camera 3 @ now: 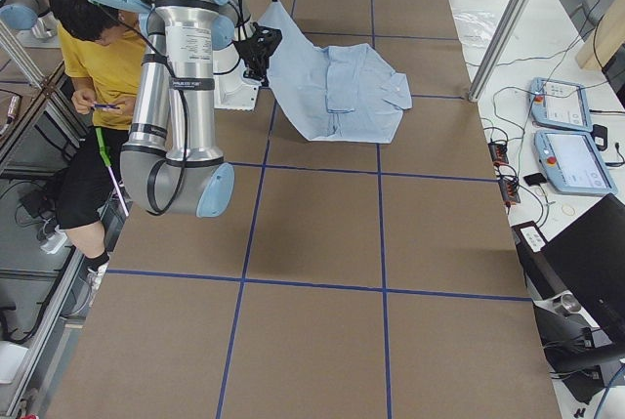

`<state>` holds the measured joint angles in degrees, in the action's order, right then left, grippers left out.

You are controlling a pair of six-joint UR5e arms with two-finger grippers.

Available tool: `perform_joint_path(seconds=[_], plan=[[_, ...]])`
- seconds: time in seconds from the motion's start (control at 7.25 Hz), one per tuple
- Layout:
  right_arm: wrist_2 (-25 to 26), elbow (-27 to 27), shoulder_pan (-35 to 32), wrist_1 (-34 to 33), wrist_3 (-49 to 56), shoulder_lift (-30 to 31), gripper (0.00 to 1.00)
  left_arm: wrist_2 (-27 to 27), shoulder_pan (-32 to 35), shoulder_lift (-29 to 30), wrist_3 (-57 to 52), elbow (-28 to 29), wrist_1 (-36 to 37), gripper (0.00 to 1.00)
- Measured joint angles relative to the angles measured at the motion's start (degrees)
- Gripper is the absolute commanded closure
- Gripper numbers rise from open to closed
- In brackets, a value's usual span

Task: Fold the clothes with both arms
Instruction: 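Lift the hem with both grippers and fold it toward the collar, then release the hem and raise both grippers above the folded shirt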

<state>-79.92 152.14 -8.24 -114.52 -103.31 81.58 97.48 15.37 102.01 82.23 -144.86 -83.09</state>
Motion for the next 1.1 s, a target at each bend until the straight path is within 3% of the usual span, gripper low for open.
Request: perform_joint_path(seconds=[0.28,0.69,1.1], plan=[[-0.1,-7.1,-10.0,-1.4,4.3,-9.7,1.00,-1.1,9.3,7.6,-4.7,9.8,0.0,1.00],[0.2,-16.4,-20.5,0.6,9.0,-17.3,1.00,-2.3,22.1,13.3,-12.0,17.6,-0.8,1.00],[0.2,-34.8,-26.4,16.5,12.7,-20.1,1.00,-6.8,24.8,16.7,-12.8,34.9,-13.2,1.00]])
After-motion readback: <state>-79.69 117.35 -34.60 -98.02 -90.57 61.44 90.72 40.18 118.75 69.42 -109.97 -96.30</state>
